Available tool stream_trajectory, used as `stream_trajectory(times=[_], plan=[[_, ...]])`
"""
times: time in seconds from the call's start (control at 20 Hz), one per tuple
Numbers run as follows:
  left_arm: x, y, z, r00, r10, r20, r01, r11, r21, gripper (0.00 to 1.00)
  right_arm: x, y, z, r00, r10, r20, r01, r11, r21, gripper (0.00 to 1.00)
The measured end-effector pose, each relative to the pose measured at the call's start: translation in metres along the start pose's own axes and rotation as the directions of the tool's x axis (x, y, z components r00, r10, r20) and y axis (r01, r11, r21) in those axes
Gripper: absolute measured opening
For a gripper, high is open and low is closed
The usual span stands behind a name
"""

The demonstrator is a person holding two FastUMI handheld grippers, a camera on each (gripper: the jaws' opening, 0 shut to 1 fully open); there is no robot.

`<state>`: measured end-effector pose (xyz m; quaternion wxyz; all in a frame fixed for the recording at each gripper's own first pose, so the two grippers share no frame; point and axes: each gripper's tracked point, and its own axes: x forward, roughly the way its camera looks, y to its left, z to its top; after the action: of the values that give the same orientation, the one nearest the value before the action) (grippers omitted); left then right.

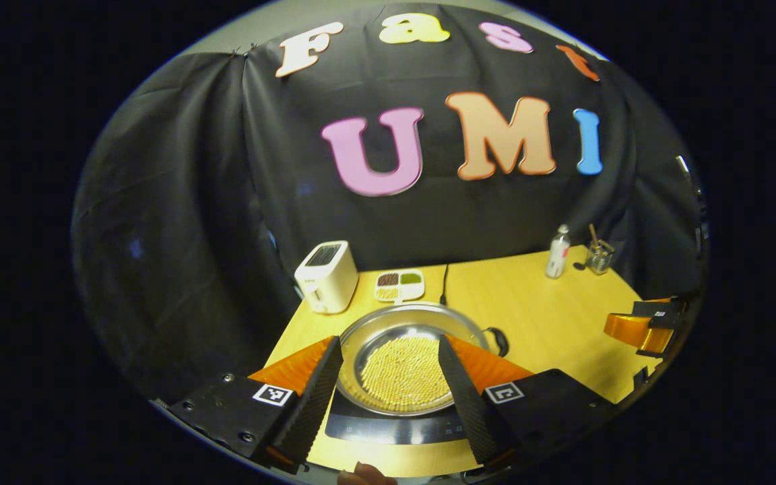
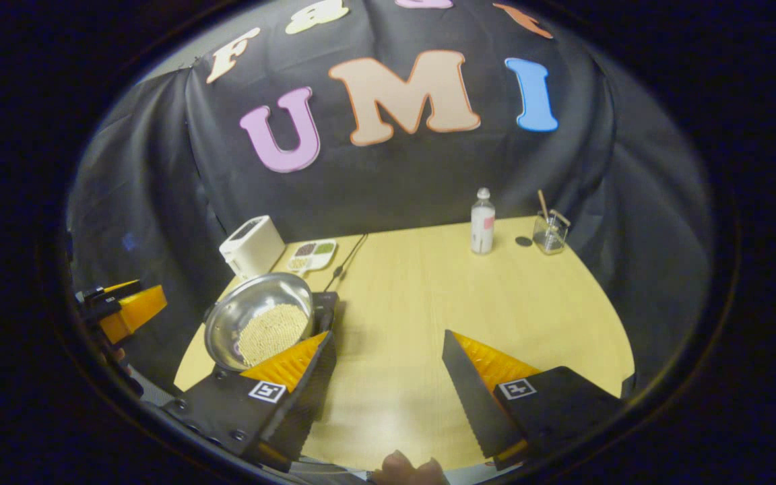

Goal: First push the handle of the pot to place it horizontally, then grasp the pot with both hands and set it on the induction cooktop.

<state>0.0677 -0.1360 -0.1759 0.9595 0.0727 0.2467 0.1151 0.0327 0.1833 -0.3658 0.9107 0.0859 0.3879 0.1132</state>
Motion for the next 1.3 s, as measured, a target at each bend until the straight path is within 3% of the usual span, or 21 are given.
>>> stream_trajectory(times=[0.15, 0.2, 0.25, 0.35, 0.45, 0.6, 0.7, 0.85, 1.05, 1.3], plan=[[-0.038, -0.013, 0.046, 0.99, -0.041, 0.136, 0.037, 0.999, 0.034, 0.88, -0.048, 0.005, 0.023, 0.997, -0.016, 0.078, 0.016, 1.0, -0.007, 0.93], [-0.054, -0.013, 0.062, 0.98, -0.046, 0.193, 0.038, 0.998, 0.04, 0.89, -0.065, 0.008, 0.036, 0.992, -0.017, 0.123, 0.019, 1.0, -0.016, 0.98], [-0.069, -0.016, 0.073, 0.969, -0.057, 0.242, 0.048, 0.998, 0.045, 0.89, -0.083, 0.007, 0.046, 0.986, -0.024, 0.163, 0.028, 0.999, -0.022, 0.93], [-0.092, -0.025, 0.078, 0.954, -0.089, 0.287, 0.082, 0.996, 0.036, 0.93, -0.127, 0.016, 0.059, 0.974, -0.014, 0.224, 0.012, 1.0, 0.01, 0.94], [-0.121, -0.037, 0.082, 0.934, -0.117, 0.339, 0.134, 0.991, -0.026, 0.93, -0.17, 0.013, 0.081, 0.941, -0.028, 0.338, 0.025, 1.0, 0.012, 0.93], [-0.152, -0.035, 0.083, 0.929, -0.1, 0.355, 0.158, 0.978, -0.137, 0.96, -0.222, 0.011, 0.1, 0.901, -0.015, 0.434, 0.056, 0.995, -0.083, 0.92], [-0.168, -0.032, 0.095, 0.916, -0.088, 0.392, 0.158, 0.976, -0.151, 0.95, -0.246, 0.012, 0.125, 0.855, 0.002, 0.518, 0.059, 0.993, -0.102, 0.94], [-0.196, -0.03, 0.122, 0.887, -0.045, 0.459, 0.119, 0.984, -0.135, 0.94, -0.27, 0.023, 0.148, 0.803, 0.081, 0.59, -0.013, 0.993, -0.119, 0.94], [-0.21, -0.067, 0.135, 0.874, -0.048, 0.483, 0.108, 0.989, -0.096, 0.93, -0.289, -0.003, 0.153, 0.792, 0.115, 0.6, -0.01, 0.984, -0.176, 0.96], [-0.224, -0.094, 0.142, 0.872, -0.046, 0.487, 0.101, 0.991, -0.086, 0.95, -0.292, -0.049, 0.142, 0.817, 0.078, 0.572, -0.004, 0.992, -0.13, 0.96]])
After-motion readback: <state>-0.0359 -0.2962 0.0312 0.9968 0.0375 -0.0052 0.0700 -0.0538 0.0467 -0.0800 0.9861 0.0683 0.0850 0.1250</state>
